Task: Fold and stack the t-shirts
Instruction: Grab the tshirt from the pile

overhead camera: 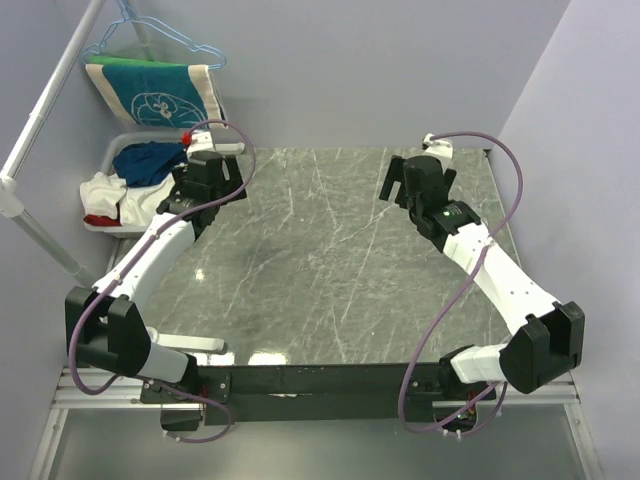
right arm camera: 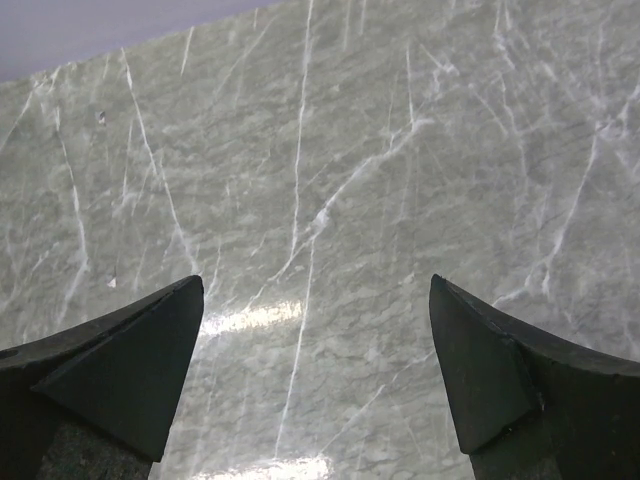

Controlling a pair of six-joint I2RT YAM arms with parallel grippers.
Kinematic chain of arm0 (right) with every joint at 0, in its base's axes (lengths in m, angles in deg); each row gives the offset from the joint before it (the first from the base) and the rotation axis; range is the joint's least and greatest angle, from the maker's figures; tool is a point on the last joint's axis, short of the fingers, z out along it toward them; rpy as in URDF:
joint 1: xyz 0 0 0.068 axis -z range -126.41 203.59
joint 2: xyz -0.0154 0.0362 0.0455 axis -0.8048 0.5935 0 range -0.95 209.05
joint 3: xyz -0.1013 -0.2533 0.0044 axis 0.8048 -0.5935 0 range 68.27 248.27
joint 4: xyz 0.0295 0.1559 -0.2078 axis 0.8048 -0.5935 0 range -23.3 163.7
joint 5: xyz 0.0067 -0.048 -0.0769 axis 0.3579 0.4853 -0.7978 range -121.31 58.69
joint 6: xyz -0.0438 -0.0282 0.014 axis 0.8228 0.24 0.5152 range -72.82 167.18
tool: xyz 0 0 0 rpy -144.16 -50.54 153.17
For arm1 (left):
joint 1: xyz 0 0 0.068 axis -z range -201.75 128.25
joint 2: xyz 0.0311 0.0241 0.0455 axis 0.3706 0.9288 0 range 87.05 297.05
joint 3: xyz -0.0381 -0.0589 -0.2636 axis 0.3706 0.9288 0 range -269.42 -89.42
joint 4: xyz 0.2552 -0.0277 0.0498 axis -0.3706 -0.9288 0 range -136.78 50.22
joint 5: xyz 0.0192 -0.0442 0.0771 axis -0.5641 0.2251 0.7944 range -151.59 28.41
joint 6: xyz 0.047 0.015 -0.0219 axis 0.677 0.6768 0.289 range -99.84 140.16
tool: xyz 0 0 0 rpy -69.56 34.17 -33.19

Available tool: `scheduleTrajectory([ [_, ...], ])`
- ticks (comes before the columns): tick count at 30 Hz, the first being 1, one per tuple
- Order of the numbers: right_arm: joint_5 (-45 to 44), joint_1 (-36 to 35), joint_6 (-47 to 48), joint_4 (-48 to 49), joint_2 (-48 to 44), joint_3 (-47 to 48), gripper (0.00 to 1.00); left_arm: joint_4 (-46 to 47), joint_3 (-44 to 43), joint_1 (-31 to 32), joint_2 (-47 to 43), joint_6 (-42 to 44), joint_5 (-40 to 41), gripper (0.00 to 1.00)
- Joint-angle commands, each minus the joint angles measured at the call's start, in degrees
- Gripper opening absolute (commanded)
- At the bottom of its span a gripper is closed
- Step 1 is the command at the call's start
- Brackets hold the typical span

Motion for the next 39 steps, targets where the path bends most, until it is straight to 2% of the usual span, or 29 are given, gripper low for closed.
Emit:
scheduleTrajectory([
  [1,0.8,0.0,-1.8,-0.4,0.8,3.2,1.00,4.8,1.8,0.7,-3.2,2.2,0.6,0.99],
  [12,3.2,-0.1,-4.9,-0.5,1.1,2.3,1.00,3.0,2.9,0.7,-4.8,2.1,1.5,0.99],
  [15,1.8,-0.1,-6.5,-3.1,2.4,3.9,1.00,4.0,3.8,0.7,-5.7,2.2,1.6,0.99],
  [18,-0.6,-0.2,-6.8,-6.1,4.1,6.2,1.00,4.1,3.8,0.7,-5.5,2.6,1.6,0.99],
  [26,0.3,-0.3,-4.3,-4.4,2.7,5.5,1.00,2.3,0.7,0.7,-2.7,2.5,4.8,0.99],
  [32,1.7,-0.3,-5.2,-5.8,5.1,7.6,1.00,-2.8,-7.3,0.5,3.8,-2.3,14.3,0.99],
  [36,1.9,-0.2,-5.5,-6.4,6.6,8.6,1.00,-6.8,-15.2,-1.2,9.5,-6.9,17.1,0.91],
  [39,2.2,-0.2,-5.4,-5.9,6.7,8.0,1.00,-10.0,-20.3,-4.5,15.0,-10.3,15.8,0.83],
])
